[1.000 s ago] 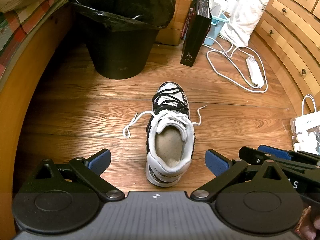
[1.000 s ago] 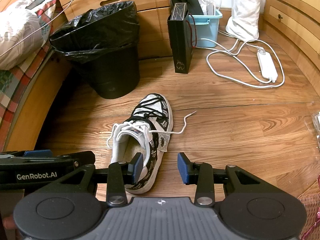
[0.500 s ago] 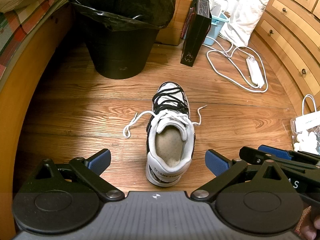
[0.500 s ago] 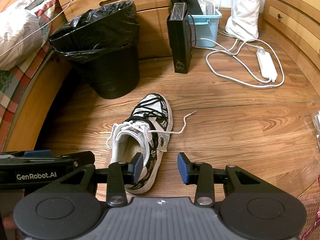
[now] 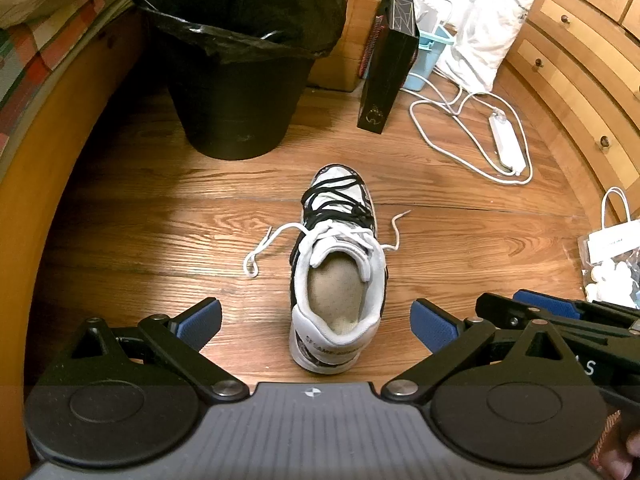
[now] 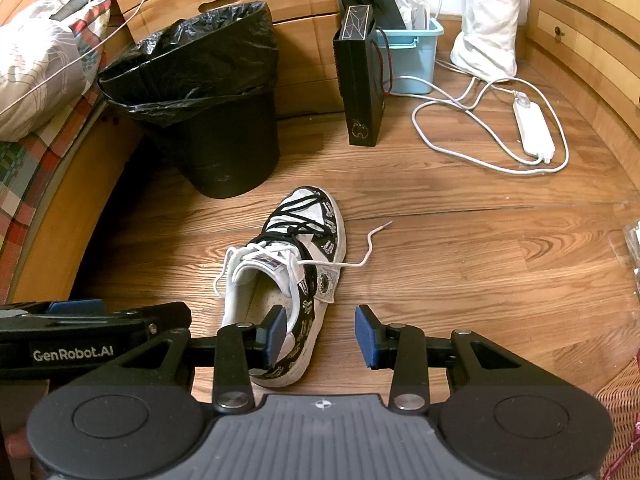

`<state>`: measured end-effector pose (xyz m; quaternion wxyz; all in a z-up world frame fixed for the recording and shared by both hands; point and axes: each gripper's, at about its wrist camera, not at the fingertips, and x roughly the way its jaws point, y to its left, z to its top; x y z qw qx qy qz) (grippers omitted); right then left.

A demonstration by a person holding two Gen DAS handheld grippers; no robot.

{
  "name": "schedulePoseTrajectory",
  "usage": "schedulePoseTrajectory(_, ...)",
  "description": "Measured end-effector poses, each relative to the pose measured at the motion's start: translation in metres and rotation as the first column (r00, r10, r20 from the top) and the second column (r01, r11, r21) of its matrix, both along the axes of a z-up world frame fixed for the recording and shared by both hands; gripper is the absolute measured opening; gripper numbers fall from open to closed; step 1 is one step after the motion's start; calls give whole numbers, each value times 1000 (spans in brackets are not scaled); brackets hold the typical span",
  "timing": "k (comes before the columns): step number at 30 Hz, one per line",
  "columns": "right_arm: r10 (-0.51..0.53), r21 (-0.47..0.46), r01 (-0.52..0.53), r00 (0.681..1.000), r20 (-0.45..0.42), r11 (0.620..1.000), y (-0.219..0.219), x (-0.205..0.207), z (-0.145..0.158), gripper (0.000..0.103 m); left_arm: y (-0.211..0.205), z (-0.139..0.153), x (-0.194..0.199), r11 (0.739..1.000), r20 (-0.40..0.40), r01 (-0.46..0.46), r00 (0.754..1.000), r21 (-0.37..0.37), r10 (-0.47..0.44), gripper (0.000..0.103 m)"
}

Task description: Lace up shoes with both hands

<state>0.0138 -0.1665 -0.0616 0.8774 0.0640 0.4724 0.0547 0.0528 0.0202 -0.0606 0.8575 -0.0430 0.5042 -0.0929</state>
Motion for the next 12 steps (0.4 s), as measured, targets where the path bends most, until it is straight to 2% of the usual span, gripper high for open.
schedulePoseTrajectory(12, -1, 2, 1, 1000, -2, 1000, 0, 1, -1, 42, 2, -2, 1, 1000, -18, -17, 1000, -5, 17, 103)
